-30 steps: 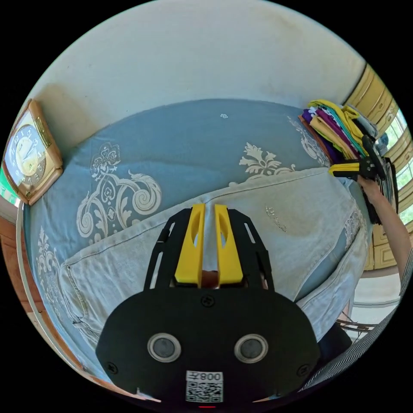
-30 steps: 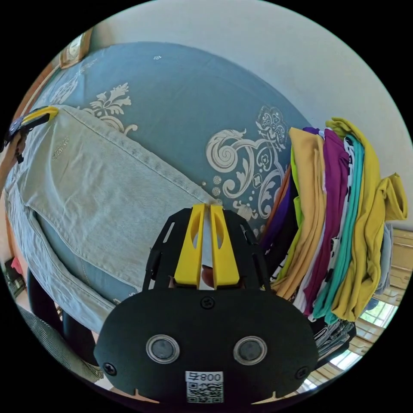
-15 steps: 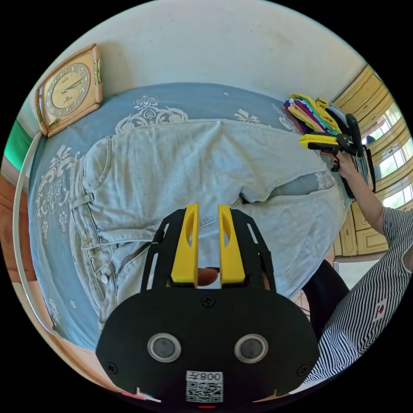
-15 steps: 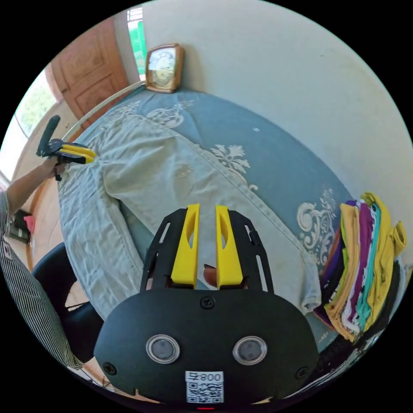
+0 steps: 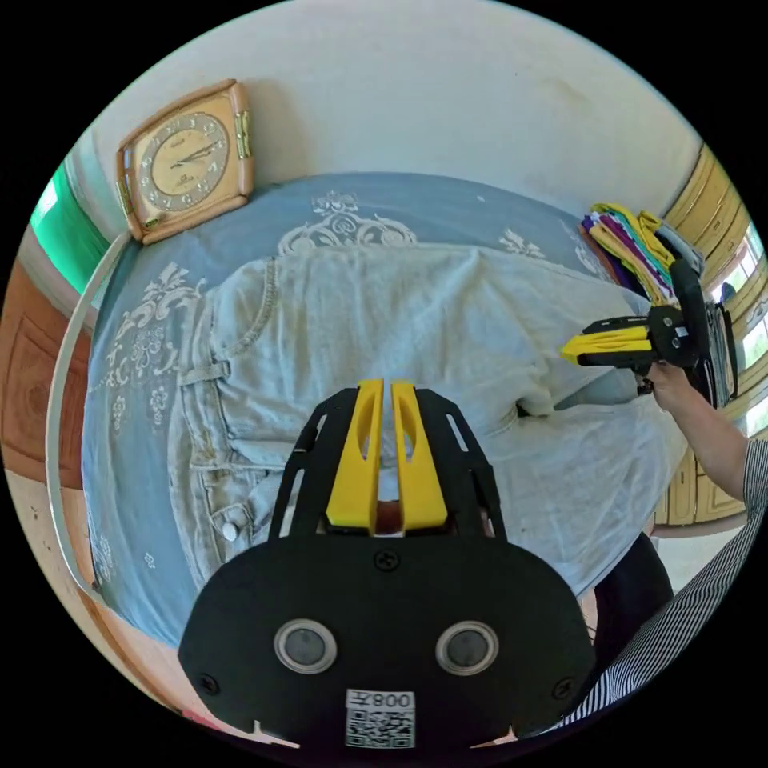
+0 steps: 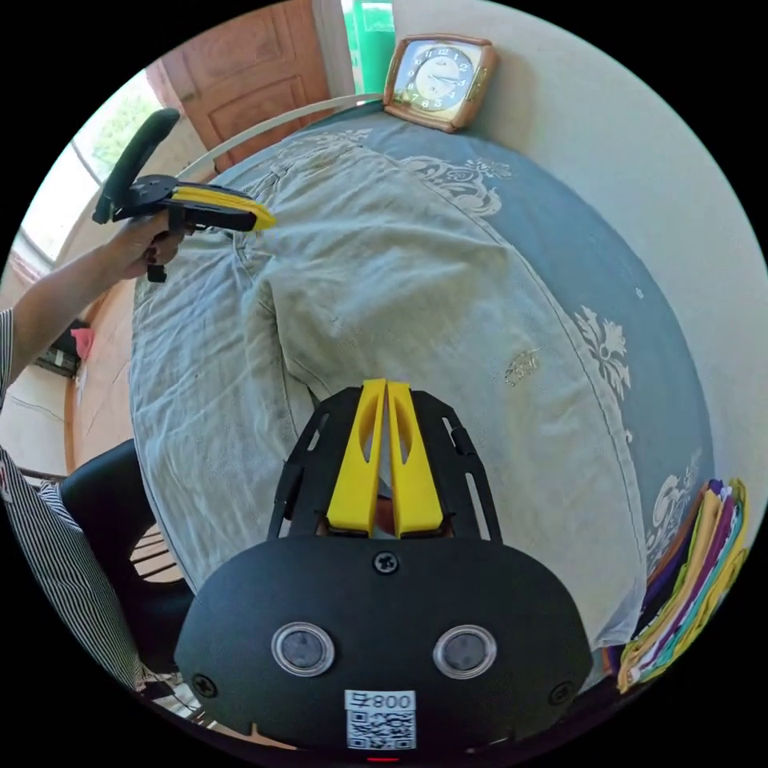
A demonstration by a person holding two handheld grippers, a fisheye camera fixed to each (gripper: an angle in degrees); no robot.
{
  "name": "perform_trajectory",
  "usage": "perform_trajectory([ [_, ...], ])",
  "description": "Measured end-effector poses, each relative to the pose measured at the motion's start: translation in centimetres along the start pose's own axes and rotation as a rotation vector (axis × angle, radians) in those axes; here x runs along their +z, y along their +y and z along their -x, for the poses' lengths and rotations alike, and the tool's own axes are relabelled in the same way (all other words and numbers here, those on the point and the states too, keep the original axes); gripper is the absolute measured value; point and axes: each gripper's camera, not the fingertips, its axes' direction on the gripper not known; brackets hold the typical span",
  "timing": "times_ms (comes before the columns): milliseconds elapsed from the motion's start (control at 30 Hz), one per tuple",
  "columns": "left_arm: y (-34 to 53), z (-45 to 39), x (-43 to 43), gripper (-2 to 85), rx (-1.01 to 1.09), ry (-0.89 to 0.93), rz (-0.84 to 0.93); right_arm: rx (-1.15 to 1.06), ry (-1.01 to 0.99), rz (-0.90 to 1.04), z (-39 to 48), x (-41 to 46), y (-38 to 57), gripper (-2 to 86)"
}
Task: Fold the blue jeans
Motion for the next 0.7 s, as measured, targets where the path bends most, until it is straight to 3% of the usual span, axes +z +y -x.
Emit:
perform_trajectory([
  [200, -3.2, 7.6, 1.3, 3.2, -0.142, -0.090, 0.020, 0.013, -0.005, -0.049, -0.7, 0.4, -7.9, 5.9],
  [400, -4.3, 10.7, 5.8, 0.7, -0.188, -0.204, 0.142, 0.065, 0.015, 0.093, -0.2, 7.5, -14.9, 1.5],
  [500, -3.5, 11.0, 5.3, 0.4, -0.149, -0.239, 0.131, 0.084, -0.038, 0.052, -0.2, 7.4, -15.8, 0.2],
  [700, 4.3, 13.1, -2.5, 0.3, -0.132, -0.075, -0.025, 0.065, -0.015, -0.060, 3.7, 3.2, -13.1, -0.2],
])
